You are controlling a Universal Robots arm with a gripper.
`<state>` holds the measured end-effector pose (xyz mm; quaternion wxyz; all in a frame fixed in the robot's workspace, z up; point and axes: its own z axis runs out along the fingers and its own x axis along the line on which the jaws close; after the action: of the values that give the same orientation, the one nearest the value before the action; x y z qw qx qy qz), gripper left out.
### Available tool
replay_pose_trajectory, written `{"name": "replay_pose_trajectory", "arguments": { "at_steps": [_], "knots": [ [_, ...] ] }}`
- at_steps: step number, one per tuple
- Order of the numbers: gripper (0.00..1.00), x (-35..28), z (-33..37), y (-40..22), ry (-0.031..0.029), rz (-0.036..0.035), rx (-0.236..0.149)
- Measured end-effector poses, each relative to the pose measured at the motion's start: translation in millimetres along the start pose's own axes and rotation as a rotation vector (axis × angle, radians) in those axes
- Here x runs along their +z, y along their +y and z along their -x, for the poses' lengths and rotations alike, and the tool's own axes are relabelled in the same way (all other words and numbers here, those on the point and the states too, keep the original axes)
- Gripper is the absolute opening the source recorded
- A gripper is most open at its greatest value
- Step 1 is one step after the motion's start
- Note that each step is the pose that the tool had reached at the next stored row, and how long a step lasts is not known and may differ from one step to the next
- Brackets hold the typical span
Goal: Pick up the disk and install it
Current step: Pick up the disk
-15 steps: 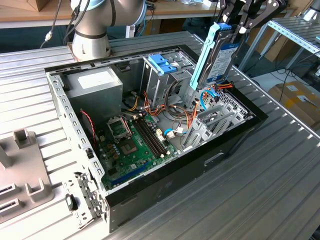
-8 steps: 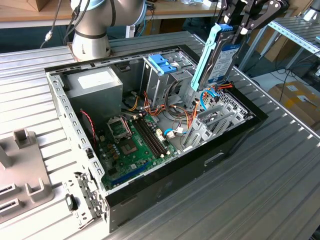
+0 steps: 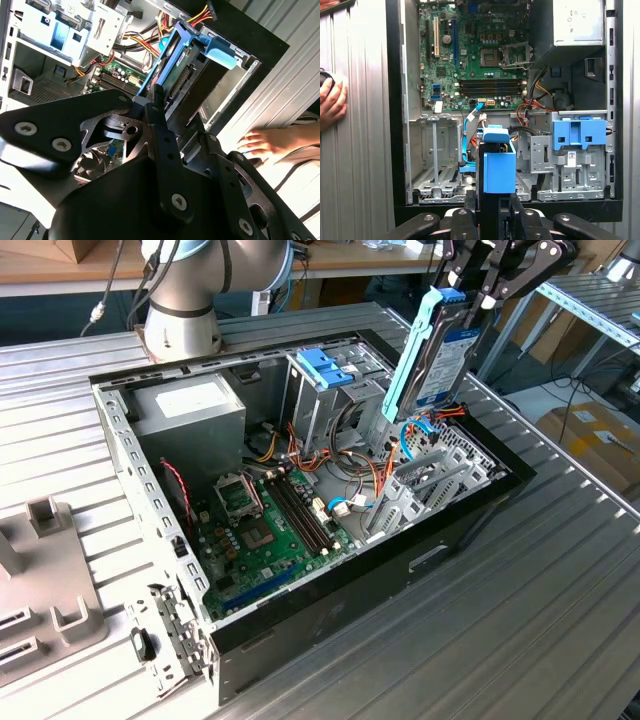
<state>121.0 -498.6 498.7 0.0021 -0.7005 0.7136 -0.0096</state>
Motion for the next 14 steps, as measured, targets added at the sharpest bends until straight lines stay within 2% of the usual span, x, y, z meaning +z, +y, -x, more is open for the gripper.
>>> {"name": "replay_pose_trajectory", "arguments": {
  "at_steps": [5,12,14],
  "knots": [
    [0.35,0.0,-2.5,-0.1,0.0001,0.0,0.0],
    [0.35,0.1,-10.4,-0.2,0.0,0.0,0.0],
    [0.35,0.1,-10.4,-0.2,0.0,0.0,0.0]
  ]
}}
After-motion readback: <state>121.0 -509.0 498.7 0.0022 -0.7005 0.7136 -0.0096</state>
